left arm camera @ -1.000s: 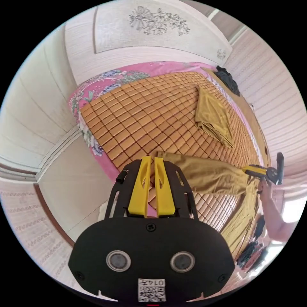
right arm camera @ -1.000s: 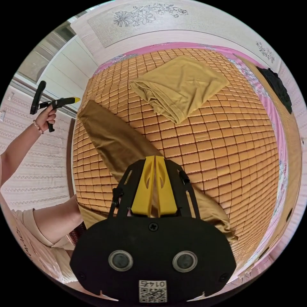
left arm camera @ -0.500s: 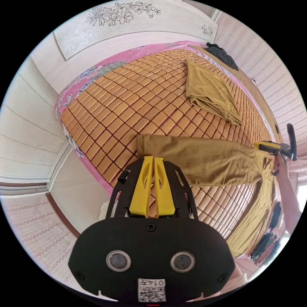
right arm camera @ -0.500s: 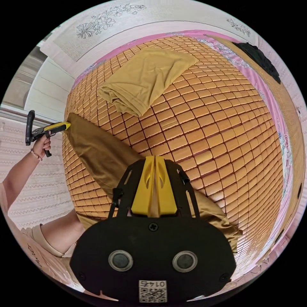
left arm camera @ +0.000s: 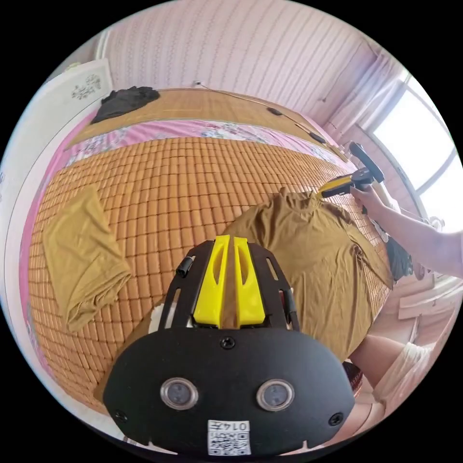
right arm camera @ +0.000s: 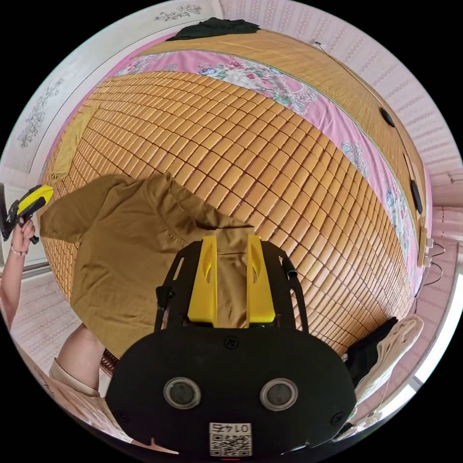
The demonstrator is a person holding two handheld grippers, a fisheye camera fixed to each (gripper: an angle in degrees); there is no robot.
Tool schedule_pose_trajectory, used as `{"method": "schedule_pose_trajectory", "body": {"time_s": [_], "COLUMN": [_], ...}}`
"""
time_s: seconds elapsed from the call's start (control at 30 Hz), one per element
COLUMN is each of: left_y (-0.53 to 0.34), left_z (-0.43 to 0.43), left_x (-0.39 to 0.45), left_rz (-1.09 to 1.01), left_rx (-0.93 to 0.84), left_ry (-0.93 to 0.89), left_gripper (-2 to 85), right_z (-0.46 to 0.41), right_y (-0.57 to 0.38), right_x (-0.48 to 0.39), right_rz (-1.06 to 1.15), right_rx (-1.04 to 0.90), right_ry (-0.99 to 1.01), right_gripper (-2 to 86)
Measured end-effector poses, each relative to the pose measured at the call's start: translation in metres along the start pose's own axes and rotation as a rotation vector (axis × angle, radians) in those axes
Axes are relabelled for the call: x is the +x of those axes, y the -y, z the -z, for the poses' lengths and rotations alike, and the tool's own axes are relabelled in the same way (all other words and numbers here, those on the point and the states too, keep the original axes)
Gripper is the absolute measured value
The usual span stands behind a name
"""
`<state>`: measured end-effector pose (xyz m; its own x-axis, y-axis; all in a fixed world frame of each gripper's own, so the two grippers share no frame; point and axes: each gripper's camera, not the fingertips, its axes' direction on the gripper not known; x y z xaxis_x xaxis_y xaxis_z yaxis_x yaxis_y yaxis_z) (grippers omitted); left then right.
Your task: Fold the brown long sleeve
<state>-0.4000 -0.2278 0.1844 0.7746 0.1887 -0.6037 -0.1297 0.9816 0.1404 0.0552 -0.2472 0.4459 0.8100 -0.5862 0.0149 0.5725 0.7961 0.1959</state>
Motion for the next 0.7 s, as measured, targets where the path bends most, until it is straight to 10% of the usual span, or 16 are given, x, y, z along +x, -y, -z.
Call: {"method": "schedule_pose_trajectory", "body": {"time_s": [0.3, 0.7], "left_y": [0.075, 0.045], "left_z": [-0.134, -0.103], "left_x": [0.061, 0.051], "left_rz": [-0.062, 0.024], "left_rx": [-0.203, -0.034], "left_ry": [0.093, 0.122], "left_gripper": [0.0, -0.7], "right_z": [-0.02, 0.027], "right_y": [-0.025, -0.168], "right_x": [0.032, 0.052], "right_rz": [0.092, 0.03], "right_rx": [-0.015, 0.293], "right_ry": [-0.024, 0.135], "right_gripper": [-0.7, -0.3]}}
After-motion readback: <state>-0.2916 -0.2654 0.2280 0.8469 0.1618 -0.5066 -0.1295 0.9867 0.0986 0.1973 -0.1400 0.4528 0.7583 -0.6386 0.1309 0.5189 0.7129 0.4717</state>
